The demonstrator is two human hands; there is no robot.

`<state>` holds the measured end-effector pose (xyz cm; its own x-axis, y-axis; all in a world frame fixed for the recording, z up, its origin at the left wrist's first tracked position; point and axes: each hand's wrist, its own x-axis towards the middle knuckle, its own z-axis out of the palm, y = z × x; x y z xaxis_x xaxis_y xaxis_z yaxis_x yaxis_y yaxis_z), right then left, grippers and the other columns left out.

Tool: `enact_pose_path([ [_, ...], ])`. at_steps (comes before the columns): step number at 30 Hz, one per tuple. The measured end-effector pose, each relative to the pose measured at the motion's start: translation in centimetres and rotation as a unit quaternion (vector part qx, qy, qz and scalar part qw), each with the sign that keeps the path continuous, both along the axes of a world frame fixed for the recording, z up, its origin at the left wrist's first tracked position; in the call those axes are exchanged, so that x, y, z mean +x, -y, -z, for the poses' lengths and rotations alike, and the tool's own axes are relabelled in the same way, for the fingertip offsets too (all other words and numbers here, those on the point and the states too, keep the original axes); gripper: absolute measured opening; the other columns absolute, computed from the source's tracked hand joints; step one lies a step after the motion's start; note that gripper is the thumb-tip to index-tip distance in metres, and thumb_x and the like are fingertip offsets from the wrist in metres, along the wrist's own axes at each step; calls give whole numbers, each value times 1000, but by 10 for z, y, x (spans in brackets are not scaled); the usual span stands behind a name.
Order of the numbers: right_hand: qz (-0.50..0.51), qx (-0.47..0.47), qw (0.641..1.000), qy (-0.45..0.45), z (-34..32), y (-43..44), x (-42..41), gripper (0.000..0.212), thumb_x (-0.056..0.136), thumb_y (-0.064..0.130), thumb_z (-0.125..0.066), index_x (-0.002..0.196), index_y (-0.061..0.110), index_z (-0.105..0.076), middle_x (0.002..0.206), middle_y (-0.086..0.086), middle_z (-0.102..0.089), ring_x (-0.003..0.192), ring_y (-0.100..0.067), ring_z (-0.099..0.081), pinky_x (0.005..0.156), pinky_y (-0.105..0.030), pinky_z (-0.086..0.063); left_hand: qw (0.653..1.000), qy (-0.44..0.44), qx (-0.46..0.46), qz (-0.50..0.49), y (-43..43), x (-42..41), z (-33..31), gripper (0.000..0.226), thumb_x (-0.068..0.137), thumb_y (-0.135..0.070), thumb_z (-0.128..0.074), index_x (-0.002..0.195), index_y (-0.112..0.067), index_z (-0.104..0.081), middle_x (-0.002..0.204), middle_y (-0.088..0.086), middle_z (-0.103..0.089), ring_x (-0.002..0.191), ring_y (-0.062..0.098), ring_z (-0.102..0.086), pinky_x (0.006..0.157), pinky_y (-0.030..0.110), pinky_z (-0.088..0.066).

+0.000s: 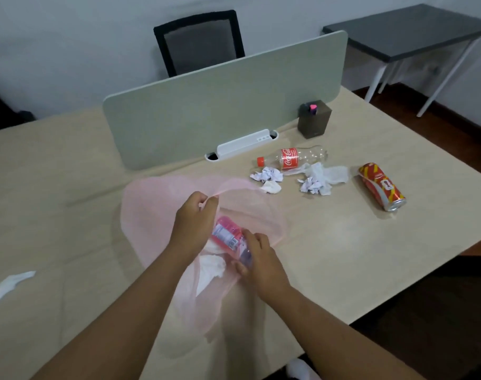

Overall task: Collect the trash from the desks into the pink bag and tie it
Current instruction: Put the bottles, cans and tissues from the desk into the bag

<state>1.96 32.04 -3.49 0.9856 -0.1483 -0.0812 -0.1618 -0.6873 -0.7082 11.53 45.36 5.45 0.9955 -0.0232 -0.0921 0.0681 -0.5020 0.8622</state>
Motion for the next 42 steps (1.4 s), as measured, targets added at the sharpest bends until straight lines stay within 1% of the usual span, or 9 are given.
enact_pose_path([
  [4,-18,89,995,-45,8,13,11,85,84,27,-72,153,28,-21,150,-7,-27,128,-25,-49,104,-34,-44,1000,7,16,5,-3,-4,8,28,93,-41,-51,75,-20,-53,71,-2,-61,57,0,-57,45,13,-39],
  [7,-1,38,999,-30,5,64,9,83,79,29,-74,149,31,-31,146,-6,-36,126,-22,-48,102,-30,-42,1000,8,17,2,6,-2,13,28,96,-40,-51,78,-18,-55,74,2,-63,56,-3,-58,43,13,-39],
  [10,105,-50,993,-4,-3,142,11,76,79,41,-73,145,25,-40,140,-6,-43,124,-27,-44,103,-39,-41,1000,1,19,6,23,2,18,30,97,-41,-49,82,-16,-55,78,8,-63,68,18,-62,55,28,-44],
  [16,295,-226,928,-28,-4,296,19,75,77,39,-75,142,20,-43,148,-14,-36,130,-41,-33,99,-48,-41,999,27,39,-1,58,16,32,31,100,-39,-48,80,-16,-54,74,7,-60,67,24,-56,59,31,-41],
  [23,329,-128,931,-90,23,372,26,71,88,36,-64,148,25,-27,134,-21,-40,118,-47,-43,93,-51,-43,994,43,98,-15,63,30,46,31,98,-45,-46,81,-20,-56,76,1,-62,70,19,-57,59,30,-42],
  [27,291,-69,954,4,22,339,15,69,89,26,-64,147,22,-29,124,-19,-42,103,-40,-54,85,-44,-48,992,37,111,-37,57,33,40,36,92,-51,-45,80,-19,-55,75,1,-62,69,21,-57,60,31,-42],
  [33,42,26,997,57,-2,193,6,73,80,37,-66,146,33,-34,117,1,-46,101,-13,-55,84,-28,-49,995,30,80,-58,53,38,23,34,95,-48,-50,81,-17,-54,76,1,-62,68,14,-55,59,26,-41],
  [36,-37,8,999,31,-6,131,17,74,80,49,-60,147,36,-32,119,1,-48,103,-13,-55,85,-27,-50,996,23,65,-48,49,38,16,36,94,-53,-50,80,-19,-53,78,-3,-61,72,12,-55,58,28,-40],
  [42,-39,2,998,-39,5,63,60,65,87,23,-63,145,32,-37,136,-9,-44,119,-29,-54,101,-39,-45,998,-4,59,-11,25,22,13,33,89,-57,-50,79,-25,-53,72,-6,-63,61,4,-61,50,24,-42],
])
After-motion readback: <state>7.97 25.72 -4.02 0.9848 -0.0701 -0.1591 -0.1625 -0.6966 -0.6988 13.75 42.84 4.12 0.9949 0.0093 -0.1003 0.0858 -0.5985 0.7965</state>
